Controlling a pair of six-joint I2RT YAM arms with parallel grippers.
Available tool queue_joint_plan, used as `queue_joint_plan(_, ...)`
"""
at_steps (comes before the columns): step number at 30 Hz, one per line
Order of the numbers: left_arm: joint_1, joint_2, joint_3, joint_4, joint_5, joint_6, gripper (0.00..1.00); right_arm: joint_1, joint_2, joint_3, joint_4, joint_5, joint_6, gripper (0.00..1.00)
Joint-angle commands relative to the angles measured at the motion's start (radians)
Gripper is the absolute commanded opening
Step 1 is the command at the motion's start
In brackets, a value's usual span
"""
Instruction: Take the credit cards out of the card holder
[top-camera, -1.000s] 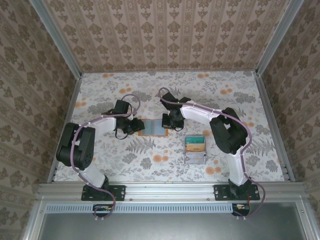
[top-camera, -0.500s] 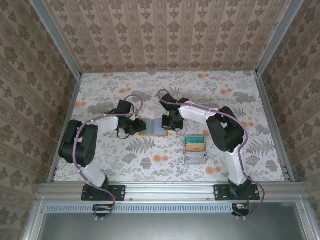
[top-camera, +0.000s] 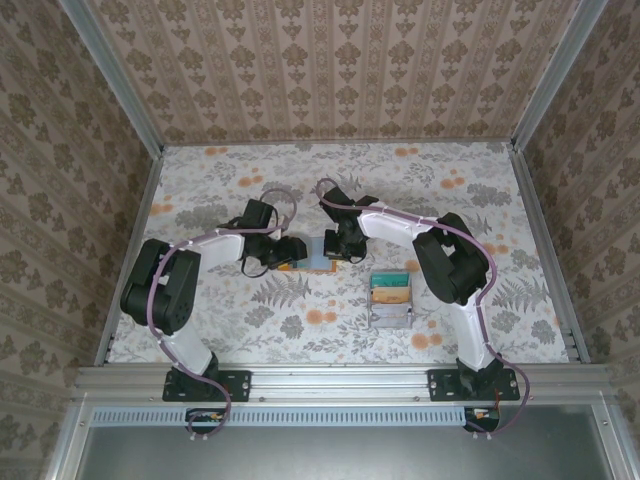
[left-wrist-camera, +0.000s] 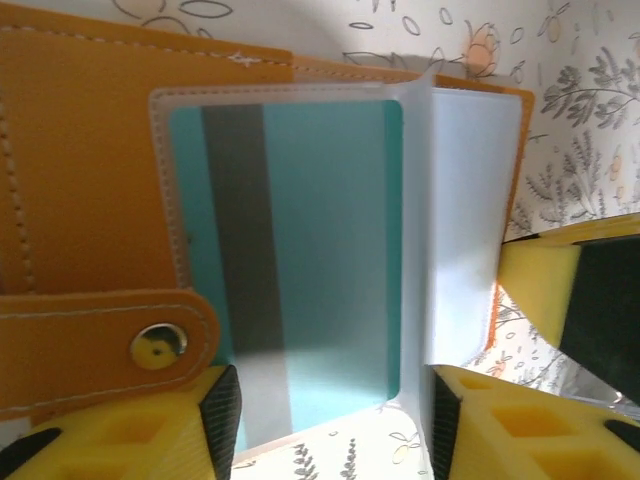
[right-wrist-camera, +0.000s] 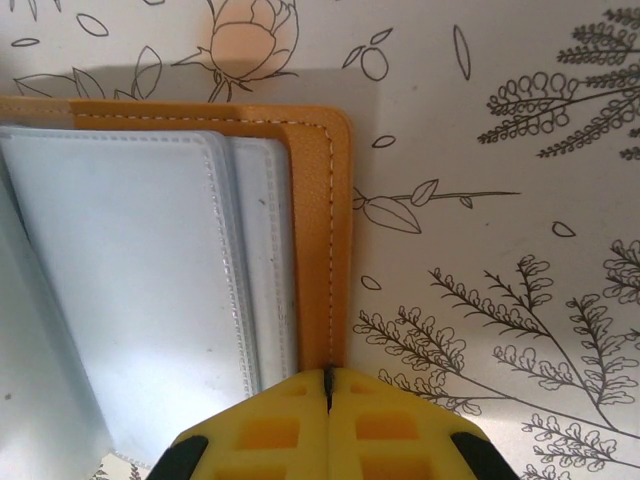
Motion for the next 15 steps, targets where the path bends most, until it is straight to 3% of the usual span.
queue_joint_plan(1,-0.005,0.007,0.033,0.029,0.042,-0.005,0.55,0.007,0.037,0.003,-0.005,-0.026,0.02,0.0)
queue_joint_plan(9,-0.025,-0.011,0.064,0.02,0.034,0.001,0.59,0.003,0.014,-0.005,0.004,-0.02,0.023,0.0)
queue_joint_plan(15,-0.07,-0.003,0.097,0.032,0.077,0.009,0.51,-0.01,-0.043,-0.037,0.04,0.007,0.043,0.02)
